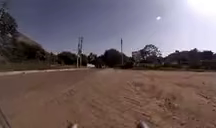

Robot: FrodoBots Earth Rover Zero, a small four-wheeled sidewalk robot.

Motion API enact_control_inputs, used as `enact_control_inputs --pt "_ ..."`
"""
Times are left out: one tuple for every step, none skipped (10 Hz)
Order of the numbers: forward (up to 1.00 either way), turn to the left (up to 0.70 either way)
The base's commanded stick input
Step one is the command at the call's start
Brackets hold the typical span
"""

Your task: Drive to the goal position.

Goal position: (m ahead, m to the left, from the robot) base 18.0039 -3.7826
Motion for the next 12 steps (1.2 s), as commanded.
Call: enact_control_inputs --pt "1.0 0.0" --pt "1.0 0.0" --pt "1.0 0.0" --pt "1.0 0.0" --pt "1.0 0.0" --pt "1.0 0.0" --pt "1.0 0.0" --pt "1.0 0.0" --pt "1.0 0.0" --pt "1.0 0.0" --pt "1.0 0.0" --pt "1.0 0.0"
